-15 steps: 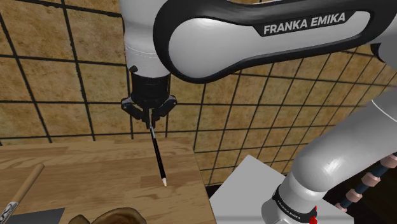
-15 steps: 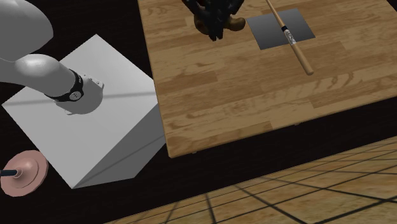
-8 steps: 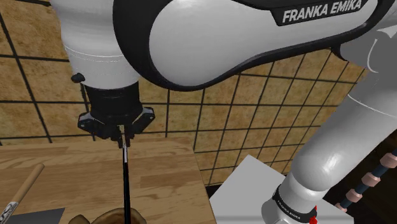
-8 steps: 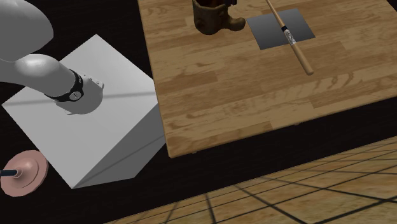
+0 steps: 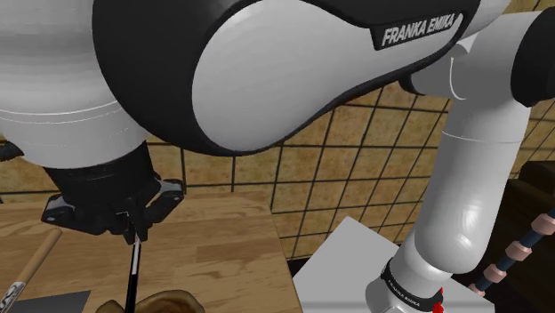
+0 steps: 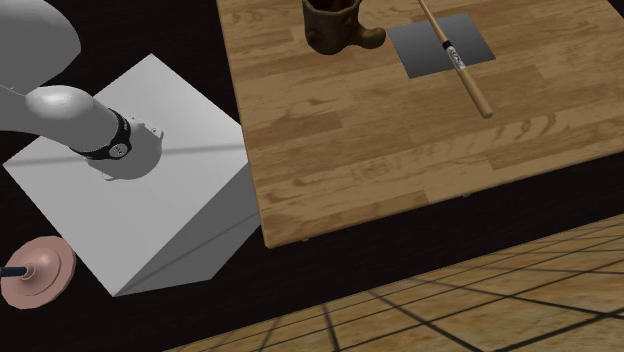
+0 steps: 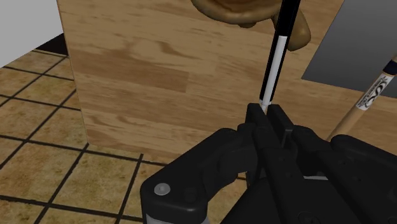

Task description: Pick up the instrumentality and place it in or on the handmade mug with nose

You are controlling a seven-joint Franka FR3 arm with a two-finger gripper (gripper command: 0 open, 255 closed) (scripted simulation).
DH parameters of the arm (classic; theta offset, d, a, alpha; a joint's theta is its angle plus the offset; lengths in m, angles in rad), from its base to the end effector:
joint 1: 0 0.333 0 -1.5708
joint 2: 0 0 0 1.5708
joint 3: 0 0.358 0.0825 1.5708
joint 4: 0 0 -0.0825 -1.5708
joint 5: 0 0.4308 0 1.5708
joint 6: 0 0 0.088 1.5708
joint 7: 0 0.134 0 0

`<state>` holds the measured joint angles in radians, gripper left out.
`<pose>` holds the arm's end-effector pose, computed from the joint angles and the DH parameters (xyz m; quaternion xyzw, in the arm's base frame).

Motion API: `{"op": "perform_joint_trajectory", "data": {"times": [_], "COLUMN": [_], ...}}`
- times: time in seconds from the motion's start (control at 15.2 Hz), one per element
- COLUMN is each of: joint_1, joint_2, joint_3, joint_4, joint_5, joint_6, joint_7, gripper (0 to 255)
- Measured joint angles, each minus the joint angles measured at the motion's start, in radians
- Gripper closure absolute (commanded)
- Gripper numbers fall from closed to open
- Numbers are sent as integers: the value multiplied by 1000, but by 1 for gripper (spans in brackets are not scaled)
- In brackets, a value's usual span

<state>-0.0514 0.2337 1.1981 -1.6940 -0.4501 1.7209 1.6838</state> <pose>0.3541 0.5347 0.5300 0.9672 -0.2266 0.1072 0.0422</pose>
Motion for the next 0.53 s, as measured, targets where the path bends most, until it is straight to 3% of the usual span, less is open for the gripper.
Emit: {"op": "perform_joint_trajectory", "data": {"times": [0.53], "joint_1": [-1], "joint_2": [17], "joint_3": [-12], "joint_4": [-92], "joint_5": [-26], "joint_6": [91], "joint_7": [36], "gripper": [255]}}
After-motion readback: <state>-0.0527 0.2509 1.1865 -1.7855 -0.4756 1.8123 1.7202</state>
